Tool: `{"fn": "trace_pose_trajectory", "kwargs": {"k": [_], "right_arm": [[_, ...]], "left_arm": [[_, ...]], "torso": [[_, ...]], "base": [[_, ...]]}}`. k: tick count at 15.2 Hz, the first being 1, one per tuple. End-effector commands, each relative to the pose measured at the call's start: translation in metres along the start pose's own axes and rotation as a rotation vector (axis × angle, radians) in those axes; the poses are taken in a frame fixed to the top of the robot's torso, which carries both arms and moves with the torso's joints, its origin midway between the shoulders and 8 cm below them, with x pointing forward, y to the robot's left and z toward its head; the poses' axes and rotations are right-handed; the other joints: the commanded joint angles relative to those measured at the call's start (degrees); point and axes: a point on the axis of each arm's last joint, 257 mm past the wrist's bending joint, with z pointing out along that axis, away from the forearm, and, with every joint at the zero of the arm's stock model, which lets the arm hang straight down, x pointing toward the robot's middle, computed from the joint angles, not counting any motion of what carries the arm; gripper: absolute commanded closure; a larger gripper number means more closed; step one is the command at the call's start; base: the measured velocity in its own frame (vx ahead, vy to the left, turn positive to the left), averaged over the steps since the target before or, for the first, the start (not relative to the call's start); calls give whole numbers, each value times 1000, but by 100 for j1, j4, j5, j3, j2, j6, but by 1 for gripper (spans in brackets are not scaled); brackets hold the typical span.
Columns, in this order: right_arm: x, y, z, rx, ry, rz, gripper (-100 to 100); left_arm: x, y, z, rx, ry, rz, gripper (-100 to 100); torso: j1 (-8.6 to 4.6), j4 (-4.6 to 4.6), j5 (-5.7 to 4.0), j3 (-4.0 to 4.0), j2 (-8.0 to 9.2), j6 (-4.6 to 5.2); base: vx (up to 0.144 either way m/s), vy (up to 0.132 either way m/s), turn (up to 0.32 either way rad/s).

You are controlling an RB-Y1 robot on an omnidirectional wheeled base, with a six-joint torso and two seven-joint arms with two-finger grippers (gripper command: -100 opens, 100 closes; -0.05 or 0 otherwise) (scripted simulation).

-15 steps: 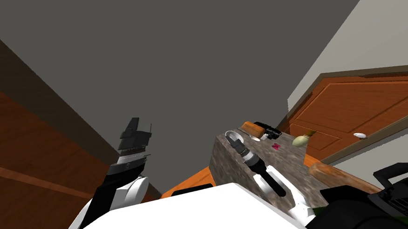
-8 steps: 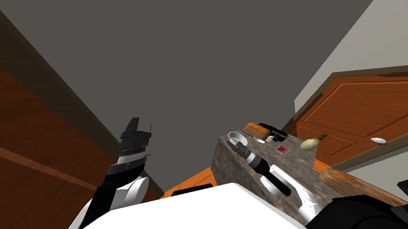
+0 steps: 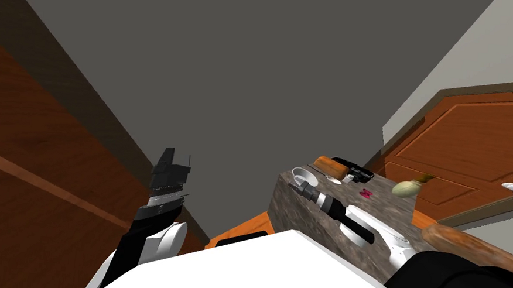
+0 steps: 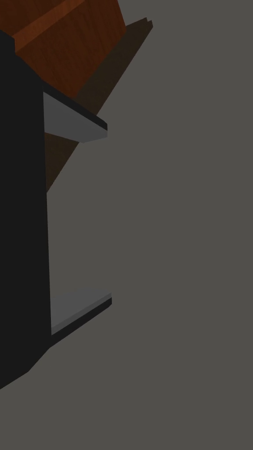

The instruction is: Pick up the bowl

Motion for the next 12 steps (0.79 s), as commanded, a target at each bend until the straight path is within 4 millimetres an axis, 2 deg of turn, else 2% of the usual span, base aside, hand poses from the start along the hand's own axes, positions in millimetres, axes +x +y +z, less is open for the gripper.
{"fn": "trace_pose_trajectory", "kwargs": {"k": [1, 2, 4, 5, 6, 7, 9, 10, 12], "right_arm": [[8, -11, -7, 7, 57, -46, -100], [22, -25, -17, 30, 108, -78, -100], [19, -27, -17, 20, 127, -101, -100], [31, -42, -28, 40, 183, -139, -100], [28, -44, -28, 33, 196, -156, -100], [39, -59, -39, 55, 247, -188, -100], [36, -61, -40, 46, 263, -210, -100], [44, -77, -52, 64, 319, -250, -100], [42, -78, -52, 58, 329, -263, -100]], "left_arm": [[0, 0, 0, 0, 0, 0, 0], [0, 0, 0, 0, 0, 0, 0], [0, 0, 0, 0, 0, 0, 0], [0, 0, 0, 0, 0, 0, 0], [0, 0, 0, 0, 0, 0, 0], [0, 0, 0, 0, 0, 0, 0], [0, 0, 0, 0, 0, 0, 0], [0, 0, 0, 0, 0, 0, 0], [0, 0, 0, 0, 0, 0, 0]], "torso": [[0, 0, 0, 0, 0, 0], [1, 0, 1, 0, 0, 1], [4, 0, 1, 0, -1, 1], [3, 0, 1, 0, -1, 2], [1, 0, 1, -1, -2, 0], [1, 0, 1, -1, -2, 0], [4, 0, 1, -1, -2, 0], [2, 0, 1, 0, -1, 2], [2, 0, 1, 0, 0, 1]], "base": [[10, 29, 101], [12, 36, 114], [13, 32, 55], [16, 25, 83], [16, 25, 95], [13, 34, 122], [12, 28, 57], [10, 26, 81], [9, 22, 53]]}}
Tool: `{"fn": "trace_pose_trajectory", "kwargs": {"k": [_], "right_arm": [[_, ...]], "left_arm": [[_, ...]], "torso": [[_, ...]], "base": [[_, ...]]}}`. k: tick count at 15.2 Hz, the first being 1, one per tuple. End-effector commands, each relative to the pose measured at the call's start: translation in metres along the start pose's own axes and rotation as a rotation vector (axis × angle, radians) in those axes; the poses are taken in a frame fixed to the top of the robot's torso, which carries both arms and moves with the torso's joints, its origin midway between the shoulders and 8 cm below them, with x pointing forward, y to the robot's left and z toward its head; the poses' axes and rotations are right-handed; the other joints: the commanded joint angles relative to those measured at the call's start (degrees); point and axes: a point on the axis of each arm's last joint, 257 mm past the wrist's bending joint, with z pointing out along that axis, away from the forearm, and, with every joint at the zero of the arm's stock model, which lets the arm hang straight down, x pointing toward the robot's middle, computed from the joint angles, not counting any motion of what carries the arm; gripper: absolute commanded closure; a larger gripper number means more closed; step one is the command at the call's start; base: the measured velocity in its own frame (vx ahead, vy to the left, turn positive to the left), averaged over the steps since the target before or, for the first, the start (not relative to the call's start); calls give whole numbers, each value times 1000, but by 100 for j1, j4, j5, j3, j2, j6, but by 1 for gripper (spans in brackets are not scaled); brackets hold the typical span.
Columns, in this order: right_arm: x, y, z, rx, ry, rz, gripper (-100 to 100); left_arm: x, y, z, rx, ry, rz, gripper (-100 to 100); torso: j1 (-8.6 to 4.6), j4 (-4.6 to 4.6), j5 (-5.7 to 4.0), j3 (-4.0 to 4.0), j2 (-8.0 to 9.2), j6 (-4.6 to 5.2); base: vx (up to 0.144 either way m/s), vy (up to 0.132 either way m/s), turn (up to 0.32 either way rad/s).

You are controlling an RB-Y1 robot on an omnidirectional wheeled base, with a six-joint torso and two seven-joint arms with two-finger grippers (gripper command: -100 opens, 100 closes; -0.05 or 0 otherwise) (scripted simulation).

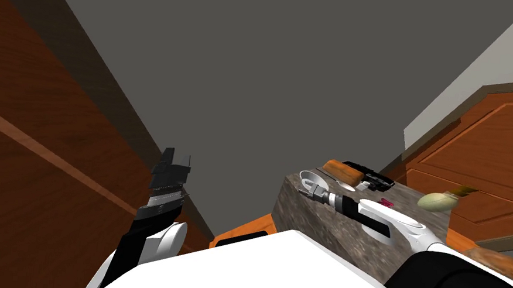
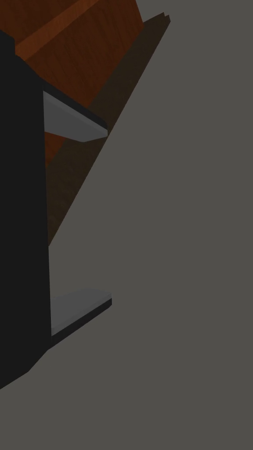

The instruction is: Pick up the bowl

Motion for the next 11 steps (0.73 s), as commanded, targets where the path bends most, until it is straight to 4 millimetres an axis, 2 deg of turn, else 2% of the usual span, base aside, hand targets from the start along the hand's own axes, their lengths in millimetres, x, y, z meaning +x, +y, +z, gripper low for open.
{"fn": "trace_pose_trajectory", "kwargs": {"k": [1, 2, 3, 4, 5, 6, 7, 9, 10, 11], "right_arm": [[15, -17, -10, 16, 71, -53, -100], [14, -18, -10, 13, 77, -63, -100], [28, -30, -19, 29, 130, -95, -100], [25, -33, -20, 24, 140, -113, -100], [39, -45, -30, 37, 192, -144, -100], [36, -48, -31, 33, 201, -160, -100], [49, -58, -41, 44, 253, -189, -100], [46, -61, -42, 40, 261, -204, -100], [57, -72, -53, 46, 317, -240, -100], [56, -73, -53, 45, 320, -245, -100]], "left_arm": [[0, 0, 0, 0, 0, 0, 0], [0, 0, 0, 0, 0, 0, 0], [0, 0, 0, 0, 0, 0, 0], [0, 0, 0, 0, 0, 0, 0], [0, 0, 0, 0, 0, 0, 0], [0, 0, 0, 0, 0, 0, 0], [0, 0, 0, 0, 0, 0, 0], [0, 0, 0, 0, 0, 0, 0], [0, 0, 0, 0, 0, 0, 0], [0, 0, 0, 0, 0, 0, 0]], "torso": [[0, 0, 0, 0, 0, 0], [-1, 0, 0, 0, -1, -2], [1, 0, 0, 0, 0, -1], [2, 0, 1, 0, 0, -1], [3, 0, 1, 0, 0, -1], [5, 0, 1, 0, 0, -1], [5, 0, 2, 0, 0, 0], [5, 0, 1, 0, 0, -1], [3, 0, 1, 0, 0, 0], [4, 0, 2, 0, 0, -1]], "base": [[9, 22, 79], [10, 26, 87], [8, 32, 108], [7, 30, 88], [10, 35, 88], [12, 31, 65], [10, 34, 92], [9, 27, 54], [9, 30, 71], [9, 29, 68]]}}
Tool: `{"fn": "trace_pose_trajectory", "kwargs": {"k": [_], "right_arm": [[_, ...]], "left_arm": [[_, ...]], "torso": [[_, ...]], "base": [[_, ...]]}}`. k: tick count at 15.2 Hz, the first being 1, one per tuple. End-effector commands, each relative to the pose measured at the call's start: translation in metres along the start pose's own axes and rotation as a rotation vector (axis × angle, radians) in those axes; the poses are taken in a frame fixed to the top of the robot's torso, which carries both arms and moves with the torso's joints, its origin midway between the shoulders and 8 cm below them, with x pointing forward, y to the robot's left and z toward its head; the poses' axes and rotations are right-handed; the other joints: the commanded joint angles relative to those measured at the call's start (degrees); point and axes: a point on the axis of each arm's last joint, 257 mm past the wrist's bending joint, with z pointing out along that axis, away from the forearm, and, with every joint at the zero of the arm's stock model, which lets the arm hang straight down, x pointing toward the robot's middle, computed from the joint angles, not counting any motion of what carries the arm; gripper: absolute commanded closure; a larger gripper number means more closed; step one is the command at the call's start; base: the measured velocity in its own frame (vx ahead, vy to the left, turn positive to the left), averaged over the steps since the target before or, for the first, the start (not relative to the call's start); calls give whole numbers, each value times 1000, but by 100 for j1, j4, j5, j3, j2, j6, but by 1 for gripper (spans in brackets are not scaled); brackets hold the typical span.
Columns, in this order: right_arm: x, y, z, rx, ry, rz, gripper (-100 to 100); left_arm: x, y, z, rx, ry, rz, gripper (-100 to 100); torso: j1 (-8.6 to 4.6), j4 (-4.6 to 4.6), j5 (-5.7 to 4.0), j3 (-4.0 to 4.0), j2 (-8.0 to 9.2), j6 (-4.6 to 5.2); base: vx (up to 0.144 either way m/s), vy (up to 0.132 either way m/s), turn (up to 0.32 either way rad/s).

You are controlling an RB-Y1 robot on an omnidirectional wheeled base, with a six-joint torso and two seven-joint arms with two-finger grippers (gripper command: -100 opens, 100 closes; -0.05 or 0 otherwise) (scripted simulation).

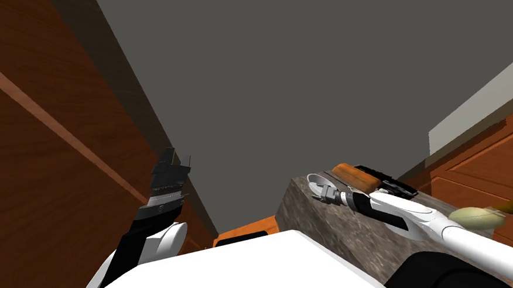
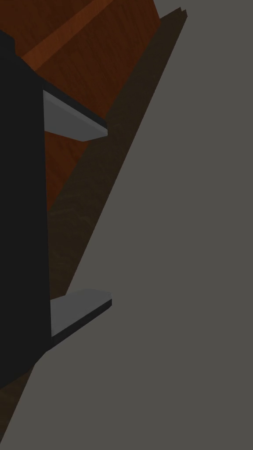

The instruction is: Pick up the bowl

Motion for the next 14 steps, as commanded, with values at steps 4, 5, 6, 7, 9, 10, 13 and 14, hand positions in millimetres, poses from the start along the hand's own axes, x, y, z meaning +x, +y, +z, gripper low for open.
{"fn": "trace_pose_trajectory", "kwargs": {"k": [4, 5, 6, 7, 9, 10, 13, 14], "right_arm": [[34, -19, -19, 2, 130, -89, -100], [48, -25, -27, 1, 180, -120, -100], [60, -30, -35, -2, 226, -146, -100], [60, -30, -35, -2, 226, -147, -100], [82, -38, -50, -9, 306, -191, -100], [82, -38, -50, -9, 306, -191, -100], [106, -45, -67, -20, 392, -233, -100], [112, -46, -72, -23, 410, -241, -100]], "left_arm": [[0, 0, 0, 0, 0, 0, 0], [0, 0, 0, 0, 0, 0, 0], [0, 0, 0, 0, 0, 0, 0], [0, 0, 0, 0, 0, 0, 0], [0, 0, 0, 0, 0, 0, 0], [0, 0, 0, 0, 0, 0, 0], [0, 0, 0, 0, 0, 0, 0], [0, 0, 0, 0, 0, 0, 0]], "torso": [[4, 0, 1, 0, 0, 1], [3, 0, 1, 0, 0, 1], [3, 0, 0, -1, -1, -1], [5, -1, 1, -2, -3, -2], [6, 0, 1, -1, -2, 1], [7, -1, 2, -1, -3, 0], [0, 0, -1, 1, 2, 1], [0, 1, -1, 2, 3, 1]], "base": [[11, 33, 70], [16, 33, 86], [18, 43, 124], [17, 41, 82], [19, 40, 73], [17, 34, 55], [7, 26, 50], [0, 31, 73]]}}
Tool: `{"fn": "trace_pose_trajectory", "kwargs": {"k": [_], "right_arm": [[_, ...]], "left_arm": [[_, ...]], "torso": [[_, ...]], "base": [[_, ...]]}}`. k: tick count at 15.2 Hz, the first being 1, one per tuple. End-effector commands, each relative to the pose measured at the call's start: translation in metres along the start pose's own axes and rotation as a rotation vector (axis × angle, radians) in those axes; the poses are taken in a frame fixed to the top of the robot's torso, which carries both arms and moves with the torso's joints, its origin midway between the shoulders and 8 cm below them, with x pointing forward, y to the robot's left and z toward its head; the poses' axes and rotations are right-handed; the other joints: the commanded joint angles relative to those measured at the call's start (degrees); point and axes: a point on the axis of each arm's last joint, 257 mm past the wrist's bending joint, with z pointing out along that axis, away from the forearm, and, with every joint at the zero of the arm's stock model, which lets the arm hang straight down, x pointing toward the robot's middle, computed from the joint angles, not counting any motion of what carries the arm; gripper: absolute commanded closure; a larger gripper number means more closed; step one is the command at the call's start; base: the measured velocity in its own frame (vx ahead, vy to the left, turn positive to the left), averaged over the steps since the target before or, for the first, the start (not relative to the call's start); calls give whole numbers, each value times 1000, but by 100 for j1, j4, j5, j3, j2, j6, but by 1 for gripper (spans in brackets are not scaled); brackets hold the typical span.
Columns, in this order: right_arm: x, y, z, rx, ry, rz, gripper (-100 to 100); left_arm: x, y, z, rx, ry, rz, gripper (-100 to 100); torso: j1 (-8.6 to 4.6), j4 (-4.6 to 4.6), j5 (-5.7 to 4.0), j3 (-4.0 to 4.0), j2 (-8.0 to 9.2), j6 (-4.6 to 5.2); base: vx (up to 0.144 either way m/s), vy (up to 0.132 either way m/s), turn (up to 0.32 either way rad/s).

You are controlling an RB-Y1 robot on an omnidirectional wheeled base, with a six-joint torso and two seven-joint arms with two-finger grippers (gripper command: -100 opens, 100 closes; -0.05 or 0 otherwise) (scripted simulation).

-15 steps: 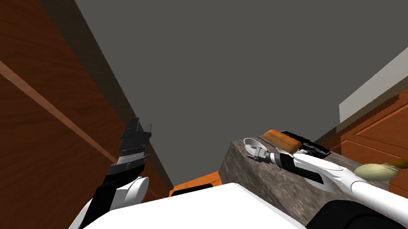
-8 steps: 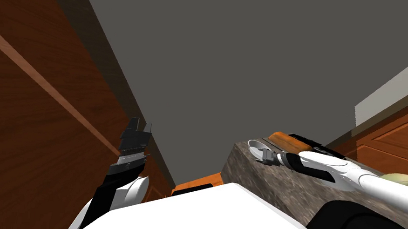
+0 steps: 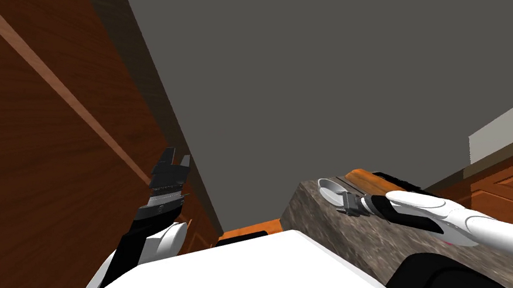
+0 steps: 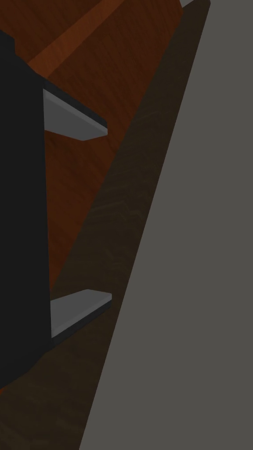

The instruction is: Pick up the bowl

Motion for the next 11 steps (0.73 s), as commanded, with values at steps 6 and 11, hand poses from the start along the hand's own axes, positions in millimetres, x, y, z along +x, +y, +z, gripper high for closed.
{"fn": "trace_pose_trajectory", "kwargs": {"k": [6, 11], "right_arm": [[18, -3, -2, -2, 12, -7, -100], [34, 15, 0, -34, 21, 6, -100]], "left_arm": [[0, 2, -1, -5, 1, 0, 0], [1, 7, -3, -20, 3, -1, 0]], "torso": [[-1, 4, -8, -8, -21, 4], [26, 12, -18, -37, -86, 12]], "base": [[19, 13, -3], [33, 18, -13]]}}
